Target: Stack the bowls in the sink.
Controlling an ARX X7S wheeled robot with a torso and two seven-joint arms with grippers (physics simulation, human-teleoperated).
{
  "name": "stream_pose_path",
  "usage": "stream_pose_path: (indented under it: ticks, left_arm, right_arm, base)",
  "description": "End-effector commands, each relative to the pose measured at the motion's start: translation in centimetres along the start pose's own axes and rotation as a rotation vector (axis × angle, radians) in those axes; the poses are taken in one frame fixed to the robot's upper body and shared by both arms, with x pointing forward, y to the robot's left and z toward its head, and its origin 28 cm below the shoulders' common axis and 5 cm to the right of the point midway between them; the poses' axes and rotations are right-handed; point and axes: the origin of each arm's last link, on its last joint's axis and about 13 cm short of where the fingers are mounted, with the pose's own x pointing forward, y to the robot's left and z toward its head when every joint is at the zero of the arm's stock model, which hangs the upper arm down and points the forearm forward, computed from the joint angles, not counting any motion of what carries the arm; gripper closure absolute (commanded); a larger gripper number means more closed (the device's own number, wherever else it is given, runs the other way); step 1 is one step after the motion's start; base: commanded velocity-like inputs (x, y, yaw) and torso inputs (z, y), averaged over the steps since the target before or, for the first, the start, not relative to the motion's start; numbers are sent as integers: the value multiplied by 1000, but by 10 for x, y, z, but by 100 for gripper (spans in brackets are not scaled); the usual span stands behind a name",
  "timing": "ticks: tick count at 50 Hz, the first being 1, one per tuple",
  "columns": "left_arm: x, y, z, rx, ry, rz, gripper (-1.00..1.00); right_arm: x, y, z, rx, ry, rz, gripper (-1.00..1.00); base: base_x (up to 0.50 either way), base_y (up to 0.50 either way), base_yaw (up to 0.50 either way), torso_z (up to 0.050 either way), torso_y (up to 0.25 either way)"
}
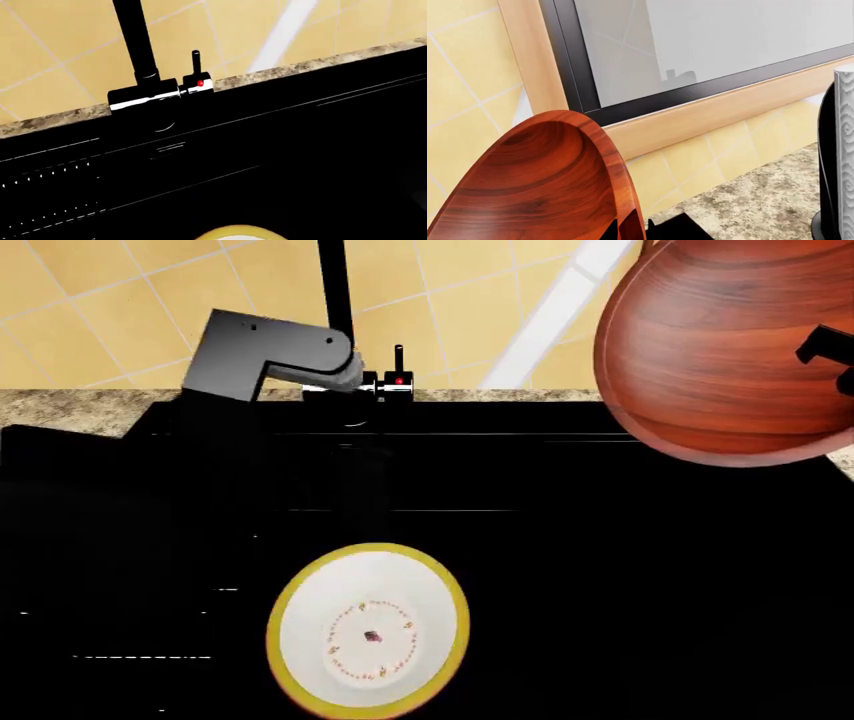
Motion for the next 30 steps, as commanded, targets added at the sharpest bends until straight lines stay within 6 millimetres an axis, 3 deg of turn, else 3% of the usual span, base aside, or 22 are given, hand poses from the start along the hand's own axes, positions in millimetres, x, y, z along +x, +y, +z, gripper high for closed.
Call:
stream_pose_path:
  ticks: [1,10,30]
  left_arm:
    - [-42,3,40,-9,-149,-2,-100]
    - [-68,16,50,-34,-222,40,-100]
    - [-85,51,29,-127,-232,173,-100]
  right_arm:
    - [1,0,7,6,-36,1,100]
    - [-1,8,13,-1,-39,35,100]
    - [-3,30,22,-78,-8,161,100]
  base:
    - [0,0,0,0,0]
    - [0,0,0,1,1]
    - [0,0,0,0,0]
